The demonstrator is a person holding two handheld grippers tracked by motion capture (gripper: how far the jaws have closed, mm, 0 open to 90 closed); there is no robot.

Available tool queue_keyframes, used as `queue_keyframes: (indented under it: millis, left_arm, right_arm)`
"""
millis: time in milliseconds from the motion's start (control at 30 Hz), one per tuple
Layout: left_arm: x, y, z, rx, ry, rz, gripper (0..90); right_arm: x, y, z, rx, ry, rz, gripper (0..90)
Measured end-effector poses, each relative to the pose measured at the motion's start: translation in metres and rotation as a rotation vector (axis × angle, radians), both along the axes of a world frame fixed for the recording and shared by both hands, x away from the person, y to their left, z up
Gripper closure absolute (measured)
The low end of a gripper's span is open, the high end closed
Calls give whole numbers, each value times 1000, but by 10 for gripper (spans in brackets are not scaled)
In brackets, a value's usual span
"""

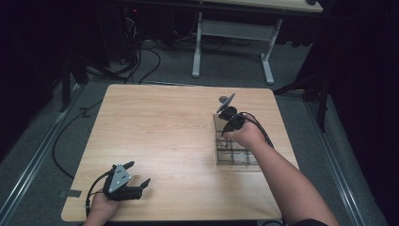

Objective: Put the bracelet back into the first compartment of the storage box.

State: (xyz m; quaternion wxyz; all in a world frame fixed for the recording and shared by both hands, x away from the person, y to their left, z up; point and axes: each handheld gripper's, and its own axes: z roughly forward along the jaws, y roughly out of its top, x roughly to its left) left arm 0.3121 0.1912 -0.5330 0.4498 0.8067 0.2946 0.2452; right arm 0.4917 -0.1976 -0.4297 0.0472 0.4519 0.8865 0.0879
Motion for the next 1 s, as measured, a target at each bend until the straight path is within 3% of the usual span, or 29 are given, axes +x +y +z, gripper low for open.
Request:
queue_keyframes:
  millis: [167, 400, 700, 1000]
  left_arm:
    - [0, 0, 0, -1, -3, 2, 154]
    - [0, 0, 0, -2, -2, 1, 154]
    - [0, 0, 0, 3, -2, -1, 154]
    - [1, -1, 0, 7, 4, 0, 154]
  right_arm:
    - [3, 0, -16, -1, 6, -1, 817]
    - [3, 0, -26, -8, 7, -10, 801]
    - [-1, -2, -12, 16, -28, -18, 737]
    - [-15, -4, 3, 28, -50, -36, 707]
